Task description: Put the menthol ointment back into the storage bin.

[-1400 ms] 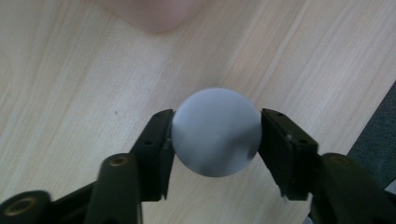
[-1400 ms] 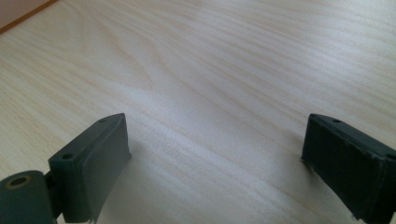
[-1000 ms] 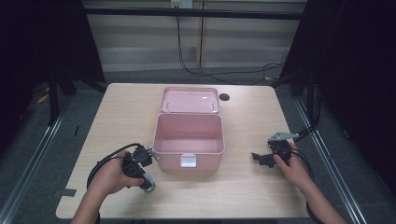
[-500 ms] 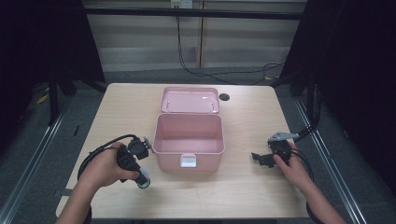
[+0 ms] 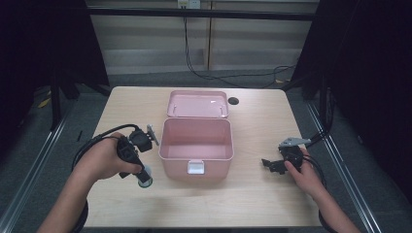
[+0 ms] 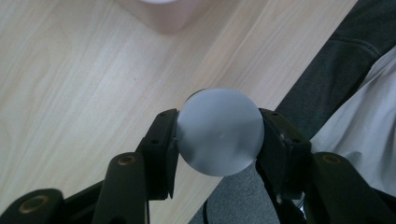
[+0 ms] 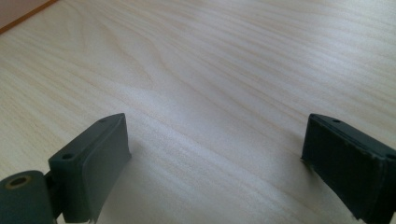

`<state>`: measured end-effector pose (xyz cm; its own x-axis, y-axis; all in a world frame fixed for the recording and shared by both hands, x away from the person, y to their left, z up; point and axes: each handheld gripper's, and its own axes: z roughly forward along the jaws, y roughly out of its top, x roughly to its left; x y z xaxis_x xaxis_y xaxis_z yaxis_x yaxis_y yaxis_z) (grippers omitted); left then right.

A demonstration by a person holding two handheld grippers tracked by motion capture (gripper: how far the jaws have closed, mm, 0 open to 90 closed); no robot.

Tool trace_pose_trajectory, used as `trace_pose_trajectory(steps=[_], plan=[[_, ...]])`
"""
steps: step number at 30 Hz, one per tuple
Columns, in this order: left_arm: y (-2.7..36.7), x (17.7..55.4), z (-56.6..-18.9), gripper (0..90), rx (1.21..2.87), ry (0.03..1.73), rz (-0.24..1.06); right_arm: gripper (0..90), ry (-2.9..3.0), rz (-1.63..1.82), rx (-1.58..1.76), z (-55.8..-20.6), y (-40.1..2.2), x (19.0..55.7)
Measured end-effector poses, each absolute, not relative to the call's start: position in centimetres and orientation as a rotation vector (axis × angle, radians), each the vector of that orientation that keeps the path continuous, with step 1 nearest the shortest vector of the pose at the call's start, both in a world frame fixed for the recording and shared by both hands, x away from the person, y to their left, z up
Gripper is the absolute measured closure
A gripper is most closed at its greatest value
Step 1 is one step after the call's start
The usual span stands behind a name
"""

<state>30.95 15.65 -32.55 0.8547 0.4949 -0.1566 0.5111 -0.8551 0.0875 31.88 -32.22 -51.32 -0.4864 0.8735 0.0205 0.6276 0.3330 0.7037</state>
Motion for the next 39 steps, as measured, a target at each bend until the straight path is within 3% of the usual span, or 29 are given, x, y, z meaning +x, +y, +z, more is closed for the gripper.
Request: trace_pose_trajectory(steps=[15,39], plan=[[14.7,33.2,-27.0,50.6,2.88,0.833,-0.202,6.9,2.244,0.938,1.324,-51.3,-32.2,31.9],[11.5,37.4,-24.2,50.7,2.857,0.875,-0.126,6.9,2.244,0.938,1.322,-51.3,-32.2,31.9]])
